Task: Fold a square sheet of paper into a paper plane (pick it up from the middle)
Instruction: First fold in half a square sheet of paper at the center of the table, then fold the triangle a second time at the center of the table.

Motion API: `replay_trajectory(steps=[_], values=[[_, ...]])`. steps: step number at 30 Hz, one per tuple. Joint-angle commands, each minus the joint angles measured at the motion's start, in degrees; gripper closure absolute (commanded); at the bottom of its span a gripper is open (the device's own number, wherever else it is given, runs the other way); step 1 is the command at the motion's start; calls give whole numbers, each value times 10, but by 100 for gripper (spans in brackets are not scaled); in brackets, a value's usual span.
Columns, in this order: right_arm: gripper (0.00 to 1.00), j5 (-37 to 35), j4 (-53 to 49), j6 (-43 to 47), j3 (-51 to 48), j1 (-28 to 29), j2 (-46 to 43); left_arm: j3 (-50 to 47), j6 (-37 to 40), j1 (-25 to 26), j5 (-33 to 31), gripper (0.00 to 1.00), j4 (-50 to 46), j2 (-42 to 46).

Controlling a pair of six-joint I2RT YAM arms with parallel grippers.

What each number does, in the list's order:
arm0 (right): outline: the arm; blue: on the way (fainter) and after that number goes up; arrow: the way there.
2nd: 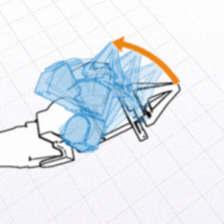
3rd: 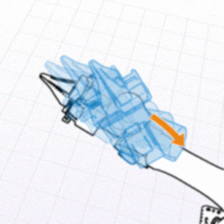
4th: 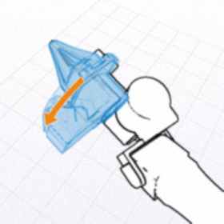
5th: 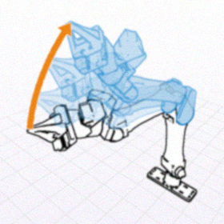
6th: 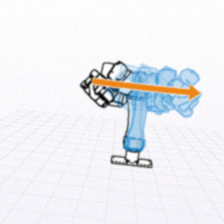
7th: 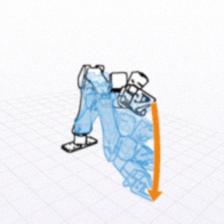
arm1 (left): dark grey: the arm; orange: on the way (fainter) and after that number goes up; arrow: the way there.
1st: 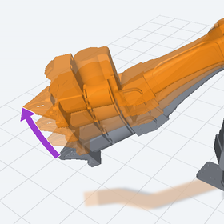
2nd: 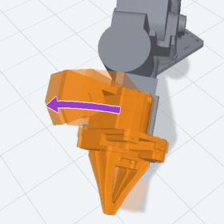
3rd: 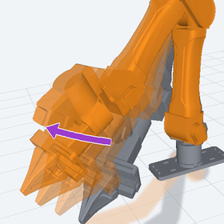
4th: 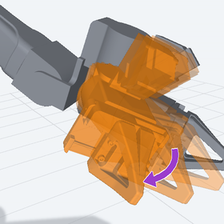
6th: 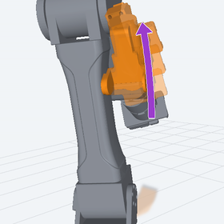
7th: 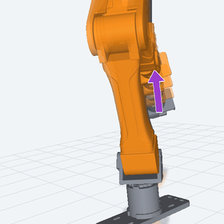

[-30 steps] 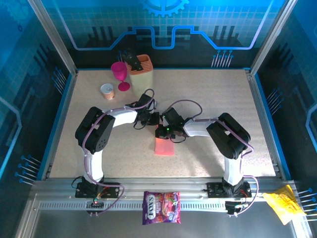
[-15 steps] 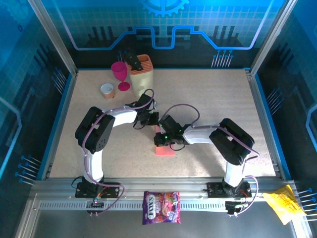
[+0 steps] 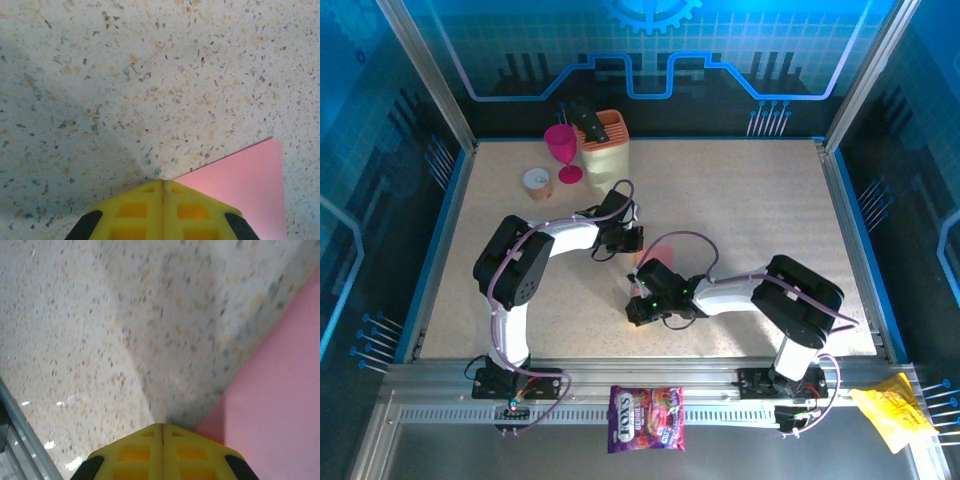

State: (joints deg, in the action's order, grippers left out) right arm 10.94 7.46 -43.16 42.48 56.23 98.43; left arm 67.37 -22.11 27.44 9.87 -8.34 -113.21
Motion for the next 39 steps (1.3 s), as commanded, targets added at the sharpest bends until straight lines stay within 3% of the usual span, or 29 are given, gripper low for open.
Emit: replay_trajectory(steps=[1,9,16,20,22,26,28,39], values=[[100,30,-27,-30,-50,26,-18,-12,-1,3,-20,100,-23,-26],[100,20,-81,-24,-84,-11,-137,-40,-22,9,-13,100,-4,20],[100,2,-178,1,-89,-114,-255,-80,-51,15,-4,100,15,108],[100,-15,-226,-1,-88,-167,-305,-99,-71,21,1,89,23,163],[93,-24,-250,-4,-86,-181,-320,-109,-82,32,3,88,25,182],[71,-30,-280,-4,-87,-191,-324,-136,-106,65,-3,88,37,203],[67,-25,-282,-7,-93,-190,-319,-151,-118,82,-8,87,49,205],[63,1,-231,-28,-111,-161,-254,-185,-149,113,-27,87,104,161]])
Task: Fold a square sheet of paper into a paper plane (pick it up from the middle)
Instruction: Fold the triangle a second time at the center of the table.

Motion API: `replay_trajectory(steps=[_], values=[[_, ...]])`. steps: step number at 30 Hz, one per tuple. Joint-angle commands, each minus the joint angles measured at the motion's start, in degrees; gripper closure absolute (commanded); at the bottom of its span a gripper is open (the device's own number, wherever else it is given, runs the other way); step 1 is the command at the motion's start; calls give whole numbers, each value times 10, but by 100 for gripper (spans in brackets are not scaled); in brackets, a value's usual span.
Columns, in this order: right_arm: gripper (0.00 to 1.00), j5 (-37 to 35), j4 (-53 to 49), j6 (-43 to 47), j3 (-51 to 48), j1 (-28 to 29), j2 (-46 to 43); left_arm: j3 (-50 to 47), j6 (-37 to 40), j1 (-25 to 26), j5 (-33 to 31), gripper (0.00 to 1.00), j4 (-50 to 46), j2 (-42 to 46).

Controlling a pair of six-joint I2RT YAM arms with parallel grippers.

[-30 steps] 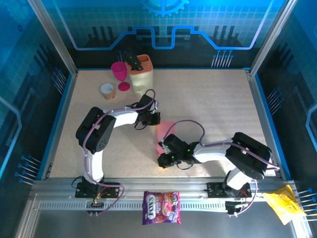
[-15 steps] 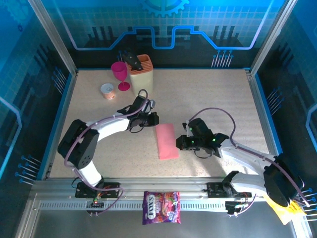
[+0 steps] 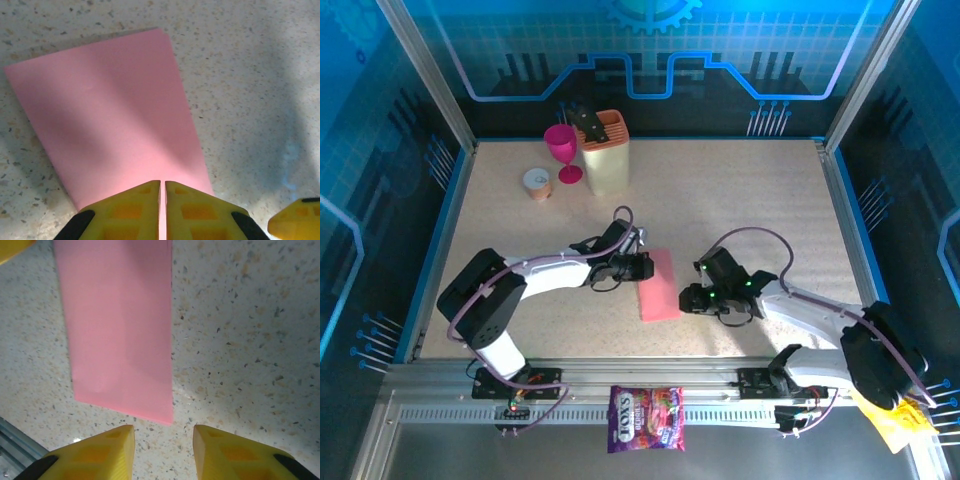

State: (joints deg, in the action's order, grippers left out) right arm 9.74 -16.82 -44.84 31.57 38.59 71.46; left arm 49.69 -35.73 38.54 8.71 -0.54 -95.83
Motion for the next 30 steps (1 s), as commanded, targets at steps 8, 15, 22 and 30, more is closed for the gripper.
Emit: replay_trajectory(steps=[8,15,22,30], values=[[63,9,46,-26,3,47,63,7,-2,2,-21,88,20,-52],[63,9,48,-25,12,53,76,2,4,2,-26,88,24,-70],[62,9,52,-25,16,53,84,2,7,2,-25,88,27,-78],[63,8,43,-16,34,52,88,2,9,2,-23,88,28,-81]])
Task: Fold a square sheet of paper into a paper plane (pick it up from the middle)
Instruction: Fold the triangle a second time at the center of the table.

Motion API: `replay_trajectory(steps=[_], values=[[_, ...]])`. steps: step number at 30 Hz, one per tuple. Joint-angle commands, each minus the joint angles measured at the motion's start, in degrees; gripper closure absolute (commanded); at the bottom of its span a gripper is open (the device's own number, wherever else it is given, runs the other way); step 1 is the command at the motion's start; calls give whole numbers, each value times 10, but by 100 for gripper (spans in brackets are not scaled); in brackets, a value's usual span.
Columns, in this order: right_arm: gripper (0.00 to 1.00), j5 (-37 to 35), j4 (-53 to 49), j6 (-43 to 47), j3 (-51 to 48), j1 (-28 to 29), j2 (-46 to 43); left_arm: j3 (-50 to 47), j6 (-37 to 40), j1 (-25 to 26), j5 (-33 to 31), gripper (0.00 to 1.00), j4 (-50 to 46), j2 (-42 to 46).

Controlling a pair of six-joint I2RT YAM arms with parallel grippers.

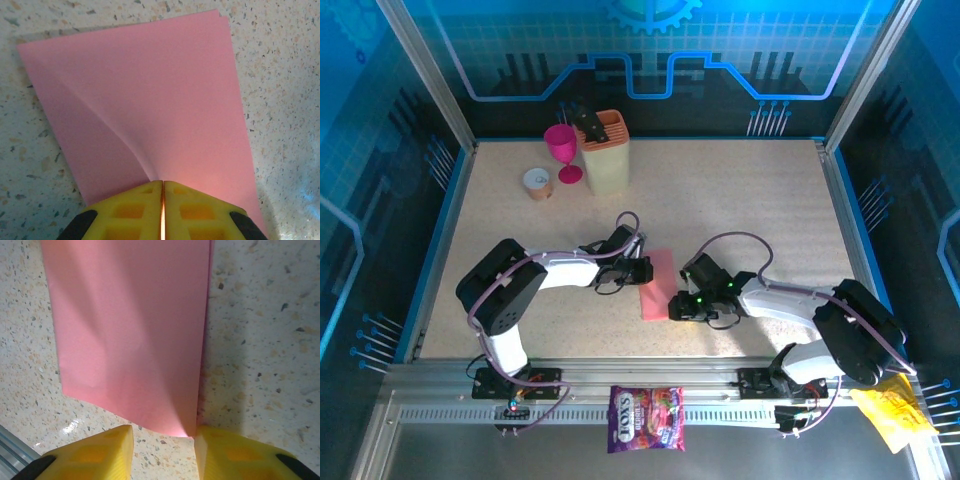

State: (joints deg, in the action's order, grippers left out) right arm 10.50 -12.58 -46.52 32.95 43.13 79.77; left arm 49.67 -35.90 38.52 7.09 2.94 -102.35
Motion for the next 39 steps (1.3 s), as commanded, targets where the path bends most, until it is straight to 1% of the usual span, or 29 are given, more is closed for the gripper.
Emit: replay_trajectory(steps=[1,7,13,20,24,32,39], values=[[63,-1,-2,2,22,6,3,3,11,2,-7,88,-6,-16],[63,-10,-20,8,27,6,-8,2,11,2,-6,89,-6,-17],[63,-1,-11,10,25,-6,-3,4,13,2,-7,89,-7,-17],[63,45,50,-5,3,-41,13,5,13,2,-5,89,-7,-21],[63,65,68,-9,2,-51,22,6,14,2,-5,89,-9,-20],[63,75,88,-23,-21,-52,25,7,16,2,-7,89,-10,-16],[62,98,124,-32,-34,-69,35,7,22,2,-9,89,-12,-16]])
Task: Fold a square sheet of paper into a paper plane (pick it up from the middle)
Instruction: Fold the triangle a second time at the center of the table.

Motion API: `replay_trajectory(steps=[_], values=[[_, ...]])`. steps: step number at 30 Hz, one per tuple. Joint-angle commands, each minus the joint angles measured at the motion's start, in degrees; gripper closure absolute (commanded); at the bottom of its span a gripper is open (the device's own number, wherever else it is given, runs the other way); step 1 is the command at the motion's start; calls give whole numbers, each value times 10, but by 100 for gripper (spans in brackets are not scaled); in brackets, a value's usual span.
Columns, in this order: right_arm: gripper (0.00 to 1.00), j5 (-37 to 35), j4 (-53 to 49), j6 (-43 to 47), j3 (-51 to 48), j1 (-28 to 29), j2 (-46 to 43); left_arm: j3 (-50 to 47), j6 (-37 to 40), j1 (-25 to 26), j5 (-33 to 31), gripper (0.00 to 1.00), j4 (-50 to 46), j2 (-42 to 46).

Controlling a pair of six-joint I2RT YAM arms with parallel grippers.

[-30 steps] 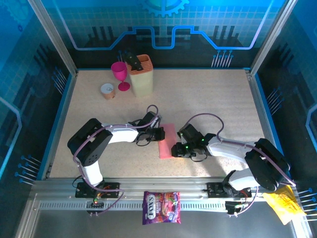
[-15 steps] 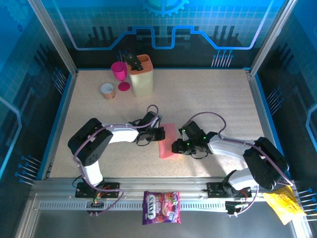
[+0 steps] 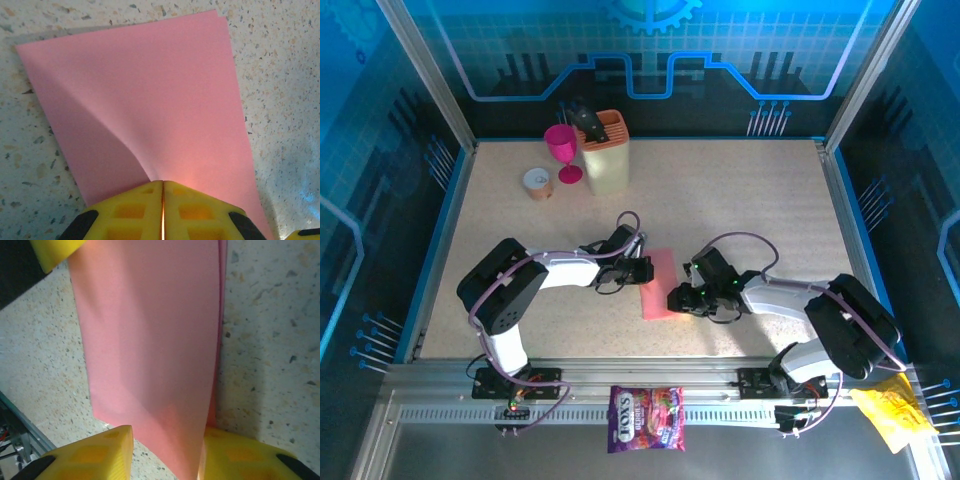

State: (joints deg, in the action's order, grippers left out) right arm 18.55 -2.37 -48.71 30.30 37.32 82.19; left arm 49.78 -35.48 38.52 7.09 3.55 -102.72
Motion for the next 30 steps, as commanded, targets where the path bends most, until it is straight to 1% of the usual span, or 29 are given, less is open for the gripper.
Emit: replay_trajectory(steps=[1,5,13,19,25,30], values=[[62,21,28,-10,-8,-14,13,6,18,2,-8,89,-17,-12],[64,41,49,-15,-3,-26,26,4,19,2,-7,89,-17,-12],[64,62,68,-15,2,-47,49,3,20,2,-6,90,-16,-13],[68,60,48,-4,8,-53,39,3,22,2,-7,90,-17,-11],[68,53,28,2,4,-55,13,3,23,2,-6,90,-16,-12],[72,54,23,3,8,-55,5,3,24,2,-6,90,-17,-13]])
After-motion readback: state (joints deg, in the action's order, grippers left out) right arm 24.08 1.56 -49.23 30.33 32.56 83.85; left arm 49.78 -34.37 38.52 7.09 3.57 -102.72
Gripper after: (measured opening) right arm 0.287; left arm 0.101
